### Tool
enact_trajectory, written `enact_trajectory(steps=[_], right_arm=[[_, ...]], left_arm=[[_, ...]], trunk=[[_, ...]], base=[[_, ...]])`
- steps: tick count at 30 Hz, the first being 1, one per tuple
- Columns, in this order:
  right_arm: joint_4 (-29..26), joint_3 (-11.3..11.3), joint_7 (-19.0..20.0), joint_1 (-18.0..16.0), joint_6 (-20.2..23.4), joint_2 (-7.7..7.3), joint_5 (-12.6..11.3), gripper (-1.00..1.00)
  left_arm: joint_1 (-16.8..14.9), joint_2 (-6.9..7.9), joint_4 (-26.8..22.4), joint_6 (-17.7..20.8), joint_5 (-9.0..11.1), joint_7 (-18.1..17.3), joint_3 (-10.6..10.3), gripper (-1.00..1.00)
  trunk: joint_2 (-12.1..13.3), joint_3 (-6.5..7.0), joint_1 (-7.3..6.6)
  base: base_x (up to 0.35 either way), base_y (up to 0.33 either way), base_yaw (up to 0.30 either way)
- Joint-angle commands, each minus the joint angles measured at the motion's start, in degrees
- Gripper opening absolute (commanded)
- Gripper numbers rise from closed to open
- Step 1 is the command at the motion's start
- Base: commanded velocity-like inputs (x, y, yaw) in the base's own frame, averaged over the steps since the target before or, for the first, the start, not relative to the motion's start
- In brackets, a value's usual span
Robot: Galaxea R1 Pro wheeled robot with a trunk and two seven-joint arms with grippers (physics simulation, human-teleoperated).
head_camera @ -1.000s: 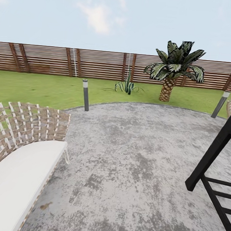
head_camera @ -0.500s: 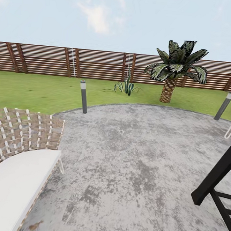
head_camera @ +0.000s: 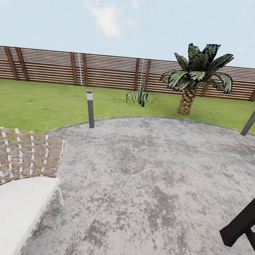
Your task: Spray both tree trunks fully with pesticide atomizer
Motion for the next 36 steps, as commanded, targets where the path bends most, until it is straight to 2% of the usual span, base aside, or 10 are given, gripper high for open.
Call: enact_trajectory(steps=[1,25,36], right_arm=[[0.04,-0.07,0.00,-0.03,-0.18,0.01,0.03,1.00],[-0.05,-0.43,-0.02,0.00,-0.23,0.01,-0.06,1.00],[-0.05,-0.19,-0.05,-0.01,-0.23,0.01,-0.06,1.00]], left_arm=[[-0.03,-0.01,0.05,-0.19,0.12,0.01,0.07,1.00],[-0.03,-0.01,0.05,-0.20,0.12,0.01,0.07,1.00],[-0.03,-0.01,0.05,-0.20,0.09,0.01,0.07,1.00]], trunk=[[-0.02,-0.05,0.03],[-0.02,-0.05,0.03],[-0.02,-0.05,0.03]], base=[[0.339,0.000,0.000],[0.339,0.000,0.000],[0.339,-0.064,0.000]])
